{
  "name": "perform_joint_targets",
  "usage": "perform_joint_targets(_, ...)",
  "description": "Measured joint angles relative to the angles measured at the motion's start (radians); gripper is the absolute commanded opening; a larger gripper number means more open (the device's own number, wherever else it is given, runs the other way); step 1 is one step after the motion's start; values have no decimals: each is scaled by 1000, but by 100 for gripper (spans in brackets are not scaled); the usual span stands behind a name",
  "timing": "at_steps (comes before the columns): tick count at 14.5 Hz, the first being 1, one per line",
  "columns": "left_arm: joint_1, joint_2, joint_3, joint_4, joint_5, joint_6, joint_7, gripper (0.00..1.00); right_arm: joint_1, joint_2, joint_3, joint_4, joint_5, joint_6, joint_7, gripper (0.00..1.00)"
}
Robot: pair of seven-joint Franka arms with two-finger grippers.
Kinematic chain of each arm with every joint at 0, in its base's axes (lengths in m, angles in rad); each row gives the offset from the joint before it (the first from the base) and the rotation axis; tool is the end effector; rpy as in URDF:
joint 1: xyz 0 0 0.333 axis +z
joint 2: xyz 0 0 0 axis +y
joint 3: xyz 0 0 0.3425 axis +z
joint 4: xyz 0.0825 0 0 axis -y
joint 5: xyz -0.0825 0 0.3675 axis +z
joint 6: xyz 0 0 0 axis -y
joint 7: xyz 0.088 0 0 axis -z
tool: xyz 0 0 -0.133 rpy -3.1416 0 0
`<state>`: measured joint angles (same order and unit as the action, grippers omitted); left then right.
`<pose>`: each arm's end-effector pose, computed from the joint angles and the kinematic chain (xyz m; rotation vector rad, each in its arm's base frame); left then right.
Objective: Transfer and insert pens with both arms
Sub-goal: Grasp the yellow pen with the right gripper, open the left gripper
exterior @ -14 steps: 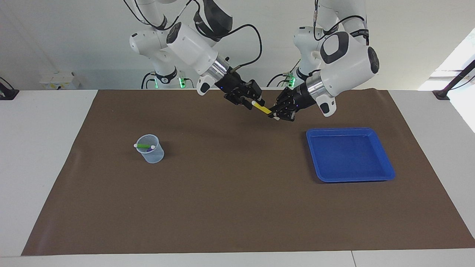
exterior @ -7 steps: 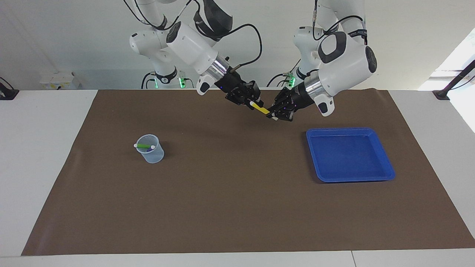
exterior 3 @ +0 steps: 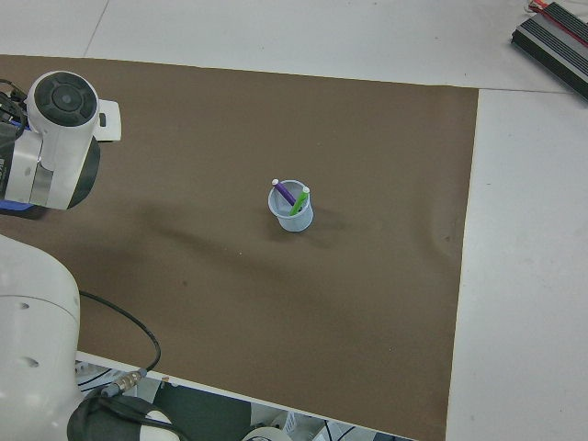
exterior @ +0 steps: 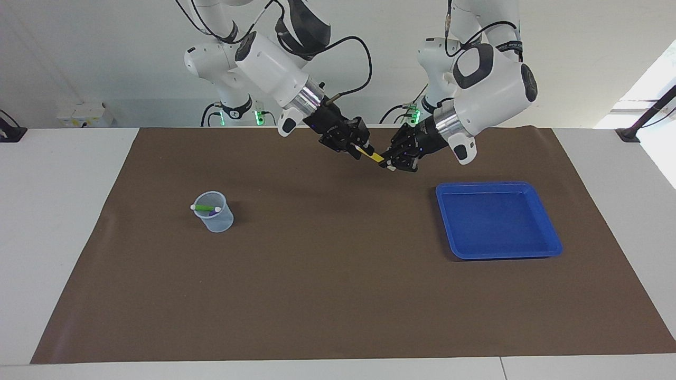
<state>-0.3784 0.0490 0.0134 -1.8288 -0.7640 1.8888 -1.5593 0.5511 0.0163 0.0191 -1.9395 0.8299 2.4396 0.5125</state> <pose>0.5100 -0.2682 0.5327 1.9579 1.7172 -0.8016 0.4991 0.3364 0.5414 -2.2714 0.5351 -0.0496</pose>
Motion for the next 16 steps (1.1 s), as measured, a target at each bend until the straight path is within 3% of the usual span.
perform_joint_targets(1,-1,0,0,-2,0,0,-2,0,0,0,0,2,0,2,0,7)
perform_joint_targets(2,-5,0,0,-6,0,4,-4,0,0,0,1,6,0,2,0,0)
perform_joint_targets(15,-22,0,-1,-14,0,39,-21,0,-11,0,-1,7,0,-10,-2,0)
perform_joint_targets(16,-23,0,-1,-14,0,40,-22,99,-12,0,-1,7,0,-11,-3,0)
